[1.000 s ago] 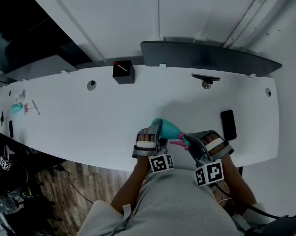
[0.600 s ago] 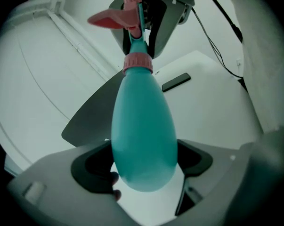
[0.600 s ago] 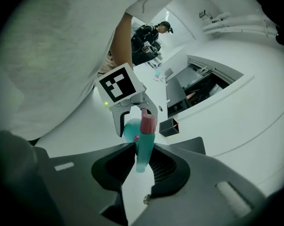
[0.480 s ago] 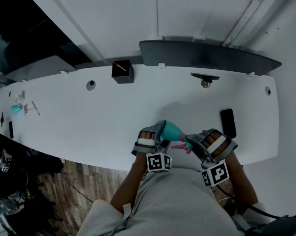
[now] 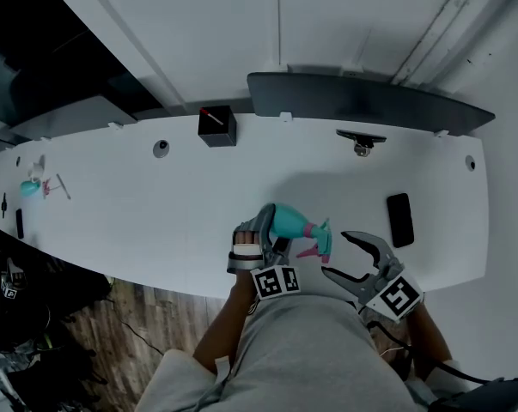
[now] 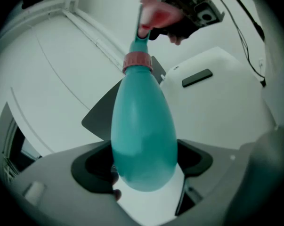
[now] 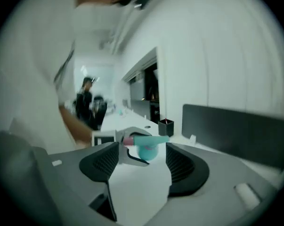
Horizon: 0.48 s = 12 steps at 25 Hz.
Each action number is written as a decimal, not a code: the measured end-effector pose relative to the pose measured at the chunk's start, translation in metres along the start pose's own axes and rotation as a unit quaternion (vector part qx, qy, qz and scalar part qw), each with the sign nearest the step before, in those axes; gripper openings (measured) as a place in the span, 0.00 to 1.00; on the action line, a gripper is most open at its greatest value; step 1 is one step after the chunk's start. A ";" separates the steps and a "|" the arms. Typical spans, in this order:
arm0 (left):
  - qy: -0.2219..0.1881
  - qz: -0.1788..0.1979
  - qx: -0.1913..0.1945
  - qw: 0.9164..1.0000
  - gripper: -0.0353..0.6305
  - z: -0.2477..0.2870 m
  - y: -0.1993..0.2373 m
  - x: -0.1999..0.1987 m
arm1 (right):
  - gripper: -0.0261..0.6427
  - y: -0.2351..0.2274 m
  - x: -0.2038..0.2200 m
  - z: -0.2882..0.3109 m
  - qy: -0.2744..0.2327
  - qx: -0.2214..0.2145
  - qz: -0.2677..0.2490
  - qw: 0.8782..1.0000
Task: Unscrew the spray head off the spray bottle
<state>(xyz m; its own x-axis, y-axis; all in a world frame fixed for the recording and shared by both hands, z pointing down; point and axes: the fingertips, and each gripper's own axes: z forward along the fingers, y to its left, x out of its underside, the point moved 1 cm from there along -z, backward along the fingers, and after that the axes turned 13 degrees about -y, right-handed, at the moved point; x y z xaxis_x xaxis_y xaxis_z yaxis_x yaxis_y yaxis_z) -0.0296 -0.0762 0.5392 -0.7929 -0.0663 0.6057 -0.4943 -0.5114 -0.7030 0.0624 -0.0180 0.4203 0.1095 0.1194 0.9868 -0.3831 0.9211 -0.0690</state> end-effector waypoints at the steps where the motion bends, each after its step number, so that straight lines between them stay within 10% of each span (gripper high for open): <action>1: 0.003 0.013 -0.006 1.000 0.65 0.000 0.003 0.002 | 0.54 -0.005 -0.004 -0.004 -0.030 0.015 0.122 0.992; 3: 0.006 0.043 -0.011 0.999 0.65 0.001 0.007 0.002 | 0.58 -0.020 -0.011 -0.008 -0.090 0.048 0.332 0.938; 5: 0.006 0.063 -0.011 0.998 0.65 0.002 0.005 0.000 | 0.58 -0.031 -0.009 -0.004 -0.116 0.075 0.424 0.895; 10: -0.001 0.079 0.007 0.997 0.65 0.003 -0.005 -0.009 | 0.56 -0.021 0.027 0.019 0.038 0.081 0.191 0.978; 12: -0.003 0.085 0.015 0.996 0.65 0.002 -0.009 -0.011 | 0.38 -0.019 0.038 0.022 0.100 0.070 0.055 0.991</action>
<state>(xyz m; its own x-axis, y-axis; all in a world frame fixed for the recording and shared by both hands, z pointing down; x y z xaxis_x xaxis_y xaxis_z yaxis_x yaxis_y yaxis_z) -0.0162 -0.0724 0.5393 -0.8620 -0.1601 0.4809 -0.3412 -0.5182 -0.7842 0.0534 -0.0388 0.4623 0.2349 0.3001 0.9245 -0.5248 0.8397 -0.1392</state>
